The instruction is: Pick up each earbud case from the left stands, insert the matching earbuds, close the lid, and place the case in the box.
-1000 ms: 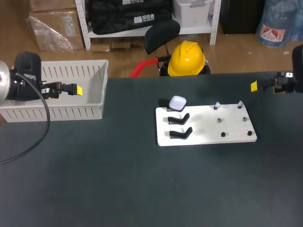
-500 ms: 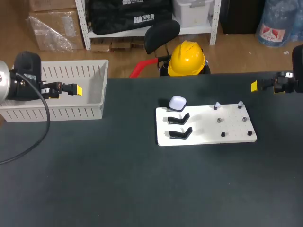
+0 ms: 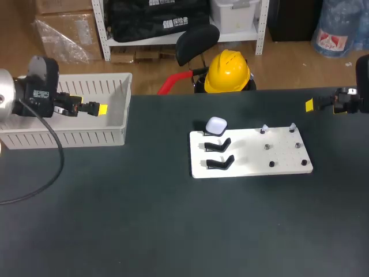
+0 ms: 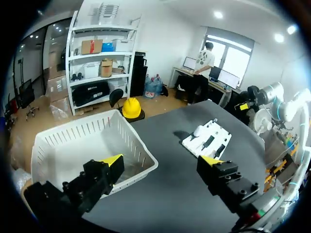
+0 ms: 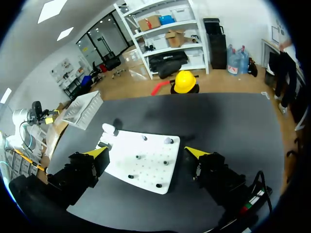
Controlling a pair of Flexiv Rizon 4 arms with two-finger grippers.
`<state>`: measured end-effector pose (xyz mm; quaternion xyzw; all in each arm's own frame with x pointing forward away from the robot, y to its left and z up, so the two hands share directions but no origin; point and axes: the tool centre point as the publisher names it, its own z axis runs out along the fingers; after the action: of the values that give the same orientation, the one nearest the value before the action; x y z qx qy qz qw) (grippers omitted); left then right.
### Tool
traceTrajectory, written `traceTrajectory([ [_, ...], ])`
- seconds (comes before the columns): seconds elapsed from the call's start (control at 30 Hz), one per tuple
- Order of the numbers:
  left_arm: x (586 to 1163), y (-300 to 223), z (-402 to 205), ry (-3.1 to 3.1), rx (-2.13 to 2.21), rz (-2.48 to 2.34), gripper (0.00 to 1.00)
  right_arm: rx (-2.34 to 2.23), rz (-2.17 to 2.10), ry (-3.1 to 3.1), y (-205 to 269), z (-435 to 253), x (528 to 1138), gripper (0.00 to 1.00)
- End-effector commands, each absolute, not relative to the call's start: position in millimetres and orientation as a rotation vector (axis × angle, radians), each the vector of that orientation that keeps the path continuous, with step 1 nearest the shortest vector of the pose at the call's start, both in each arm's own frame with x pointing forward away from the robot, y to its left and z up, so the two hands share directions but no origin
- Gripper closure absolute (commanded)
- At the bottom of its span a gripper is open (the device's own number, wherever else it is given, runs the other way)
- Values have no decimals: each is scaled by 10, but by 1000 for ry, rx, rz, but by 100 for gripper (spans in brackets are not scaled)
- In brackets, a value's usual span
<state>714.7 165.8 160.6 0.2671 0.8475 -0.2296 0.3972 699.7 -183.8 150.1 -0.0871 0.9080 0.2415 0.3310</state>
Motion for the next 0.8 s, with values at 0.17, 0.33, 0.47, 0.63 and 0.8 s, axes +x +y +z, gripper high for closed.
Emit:
traceTrajectory([
  [0.17,7095,1577,1612,1650,1116,-669,0,-229,633,2373,-1841,1496,7002,0],
  [0.33,7095,1577,1612,1650,1116,-669,0,-229,633,2373,-1841,1496,7002,0],
  [0.47,7095,1577,1612,1650,1116,-669,0,-229,633,2373,-1841,1496,7002,0],
  [0.63,7095,1577,1612,1650,1116,-669,0,-229,633,2373,-1841,1496,7002,0],
  [0.8,7095,1577,1612,1650,1116,-669,0,-229,633,2373,-1841,1496,7002,0],
])
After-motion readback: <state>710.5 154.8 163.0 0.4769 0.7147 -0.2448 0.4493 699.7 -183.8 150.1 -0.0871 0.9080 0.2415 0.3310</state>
